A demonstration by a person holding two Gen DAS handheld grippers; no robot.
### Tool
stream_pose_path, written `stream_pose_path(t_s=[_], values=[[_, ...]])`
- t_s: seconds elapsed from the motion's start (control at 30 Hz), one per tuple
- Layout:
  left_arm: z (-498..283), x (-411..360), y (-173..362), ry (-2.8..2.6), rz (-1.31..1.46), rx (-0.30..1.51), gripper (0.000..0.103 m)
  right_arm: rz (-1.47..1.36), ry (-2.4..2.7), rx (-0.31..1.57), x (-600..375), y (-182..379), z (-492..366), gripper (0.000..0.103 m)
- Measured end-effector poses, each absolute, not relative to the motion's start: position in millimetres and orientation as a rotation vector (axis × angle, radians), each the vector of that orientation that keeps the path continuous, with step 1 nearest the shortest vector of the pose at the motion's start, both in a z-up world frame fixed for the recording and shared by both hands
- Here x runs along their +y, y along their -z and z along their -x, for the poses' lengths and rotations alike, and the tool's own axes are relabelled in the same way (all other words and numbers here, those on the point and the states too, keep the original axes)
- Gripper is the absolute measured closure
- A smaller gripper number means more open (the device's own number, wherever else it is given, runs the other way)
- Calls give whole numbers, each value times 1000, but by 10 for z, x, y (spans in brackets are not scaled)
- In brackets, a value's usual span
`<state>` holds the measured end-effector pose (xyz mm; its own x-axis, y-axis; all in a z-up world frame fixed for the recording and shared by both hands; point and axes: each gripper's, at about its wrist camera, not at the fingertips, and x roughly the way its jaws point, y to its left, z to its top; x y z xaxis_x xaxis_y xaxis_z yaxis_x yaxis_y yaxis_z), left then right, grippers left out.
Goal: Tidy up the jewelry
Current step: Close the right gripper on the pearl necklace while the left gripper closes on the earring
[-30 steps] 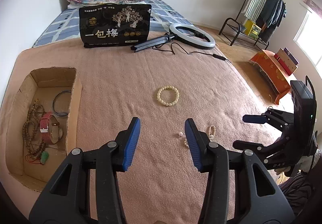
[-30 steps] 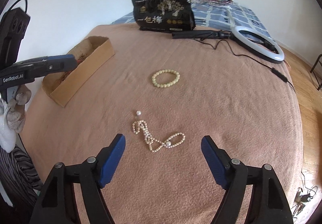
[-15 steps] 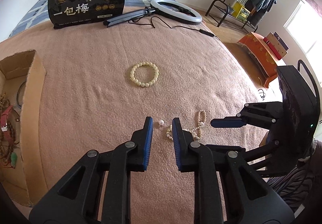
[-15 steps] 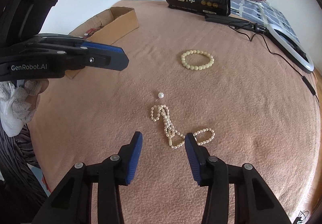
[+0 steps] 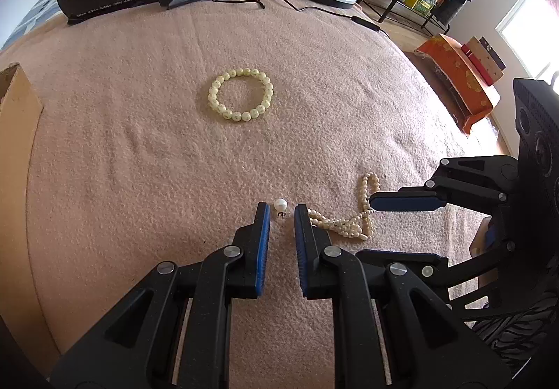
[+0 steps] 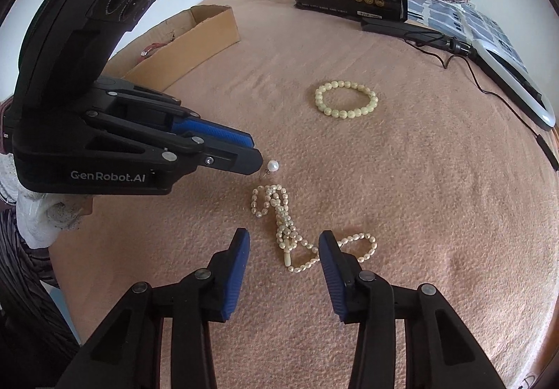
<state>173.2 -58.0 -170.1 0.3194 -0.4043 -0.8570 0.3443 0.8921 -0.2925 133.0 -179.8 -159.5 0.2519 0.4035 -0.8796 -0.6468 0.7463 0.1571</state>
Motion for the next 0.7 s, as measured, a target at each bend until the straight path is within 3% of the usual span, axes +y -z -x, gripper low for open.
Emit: stream_pose_path(t_s=[0.6, 0.7], values=[[-1797, -653, 1879, 465, 24, 1163, 90, 297, -735, 1101, -1704, 1693, -1349, 63], [-1807, -666, 1885, 455, 0, 1154, 96, 305, -730, 1100, -1691, 1711, -1363, 63]])
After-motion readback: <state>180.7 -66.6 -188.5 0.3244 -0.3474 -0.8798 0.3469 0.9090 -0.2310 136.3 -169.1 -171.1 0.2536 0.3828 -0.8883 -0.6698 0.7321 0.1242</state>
